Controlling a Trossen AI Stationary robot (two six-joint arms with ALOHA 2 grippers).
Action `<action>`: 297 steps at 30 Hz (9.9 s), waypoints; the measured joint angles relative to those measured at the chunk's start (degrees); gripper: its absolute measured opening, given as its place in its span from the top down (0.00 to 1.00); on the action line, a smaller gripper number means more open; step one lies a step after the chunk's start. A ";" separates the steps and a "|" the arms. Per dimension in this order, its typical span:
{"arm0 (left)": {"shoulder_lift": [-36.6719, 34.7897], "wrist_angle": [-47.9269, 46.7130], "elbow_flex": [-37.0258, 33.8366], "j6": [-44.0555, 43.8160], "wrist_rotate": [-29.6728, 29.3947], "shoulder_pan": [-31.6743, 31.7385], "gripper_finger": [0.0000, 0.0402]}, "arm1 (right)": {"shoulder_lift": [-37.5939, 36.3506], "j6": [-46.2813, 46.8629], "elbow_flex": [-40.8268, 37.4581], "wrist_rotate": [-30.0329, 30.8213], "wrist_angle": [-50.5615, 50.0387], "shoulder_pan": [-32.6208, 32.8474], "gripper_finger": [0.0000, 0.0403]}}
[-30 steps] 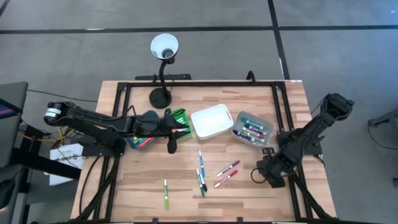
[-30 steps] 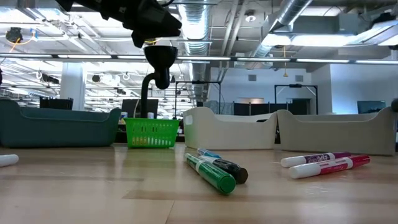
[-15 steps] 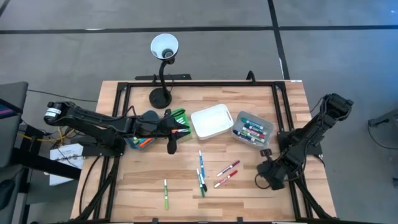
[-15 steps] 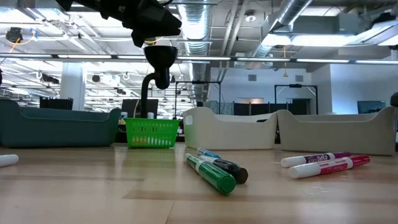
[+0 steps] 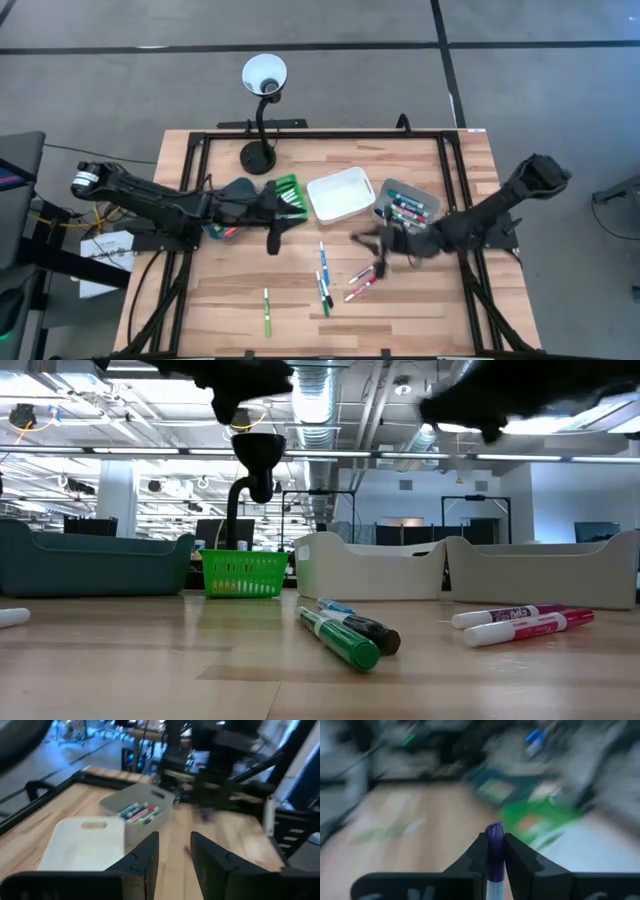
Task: Pick & Place Markers
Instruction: Put the purple and white pen into the green bin, then put the light green marker pen into the white bin
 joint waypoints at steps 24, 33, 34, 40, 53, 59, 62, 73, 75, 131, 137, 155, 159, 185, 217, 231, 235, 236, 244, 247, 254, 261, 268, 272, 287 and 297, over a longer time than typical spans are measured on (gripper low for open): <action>-10.82 1.95 -2.17 8.84 -0.09 -10.59 0.73 | 50.49 -23.24 56.92 -26.05 -21.18 -29.44 0.90; -10.93 1.94 -4.12 8.18 -0.11 -11.25 0.73 | 56.58 -23.19 66.92 -26.07 -40.55 -31.35 0.86; -10.93 1.99 -4.26 8.16 -0.11 -11.25 0.73 | 56.60 -23.19 67.19 -26.07 -40.95 -31.37 0.85; -10.93 2.09 -4.72 7.36 -0.11 -11.22 0.73 | 56.02 -23.22 69.24 -26.02 -41.93 -31.15 0.76; -10.89 1.94 -4.70 6.63 -0.09 -11.22 0.73 | 48.19 -11.65 91.60 -26.07 -98.95 -27.32 0.64; -9.37 2.27 -4.62 3.98 0.13 -11.33 0.73 | 33.84 -3.85 84.27 -25.59 -102.37 -21.46 0.67; -7.09 2.30 -4.63 5.18 3.45 -11.53 0.73 | 25.36 -4.00 70.01 -25.67 -91.21 -16.88 0.68; 12.37 10.96 -3.85 9.72 8.24 -12.72 0.73 | 4.26 8.37 18.07 -27.60 -49.23 -4.88 0.69; 14.45 11.41 -2.87 12.25 8.28 -13.03 0.73 | 3.01 8.39 14.12 -27.55 -44.57 -3.76 0.69; 26.65 -19.16 -2.10 10.26 15.69 -25.24 0.77 | 5.91 5.40 11.54 -29.02 -33.54 -10.72 0.70; 27.41 -19.21 -2.12 8.23 15.15 -24.51 0.84 | 5.91 5.42 11.54 -28.86 -33.30 -10.71 0.70; 10.12 -8.32 -2.53 0.65 -26.25 -21.09 0.94 | 7.78 -5.71 11.87 -27.36 -12.74 -10.98 0.66; 7.83 -7.37 -2.48 1.38 -27.17 -18.44 0.95 | 7.04 -9.15 13.13 -26.70 -12.09 -10.99 0.57; 11.26 10.99 -3.22 20.36 -25.38 -13.82 0.93 | 9.76 -7.44 13.20 -36.19 6.31 -19.65 0.58; 11.15 11.42 -3.74 14.50 -21.12 -8.41 0.80 | 9.78 -8.64 13.18 -34.90 6.28 -20.73 0.99; 10.30 11.50 -3.68 13.84 -20.94 -8.51 0.96 | 10.79 -8.65 13.49 -34.81 -6.52 -21.21 0.65; 9.72 11.70 -3.67 16.25 -20.99 -8.51 0.89 | 15.61 -8.66 17.44 -34.66 -10.72 -20.71 0.60; 9.48 11.65 -3.67 16.89 -21.09 -8.51 0.87 | 17.16 -8.67 19.22 -34.66 -13.64 -20.57 0.60; 4.25 14.74 -3.66 18.45 -22.69 -8.58 0.76 | 33.69 -11.38 40.45 -34.69 -40.30 -20.92 0.66; 1.55 13.56 -3.91 18.00 -23.19 -9.06 0.76 | 39.16 -12.69 47.78 -34.42 -45.80 -21.17 0.67; -1.26 6.41 -4.07 17.95 -25.66 -10.17 0.77 | 46.87 -10.79 57.24 -34.50 -55.47 -22.21 0.67; -1.33 7.36 -3.45 17.41 -26.22 -10.26 0.77 | 49.41 -12.10 57.42 -34.79 -55.94 -23.60 0.67; -1.68 7.75 -3.56 17.45 -23.26 -10.70 0.77 | 50.94 -12.44 57.56 -35.15 -53.87 -24.63 0.71; -1.66 7.86 -3.56 17.47 -23.53 -10.60 0.77 | 49.42 -11.30 57.09 -34.91 -54.57 -24.54 0.73; -1.51 7.53 -3.78 17.58 -23.71 -10.55 0.77 | 40.75 13.20 57.20 -34.09 -68.71 -23.18 0.71; -1.57 8.19 -3.80 17.12 -24.09 -10.85 0.77 | 46.09 27.00 57.20 -30.35 -68.00 -21.43 0.71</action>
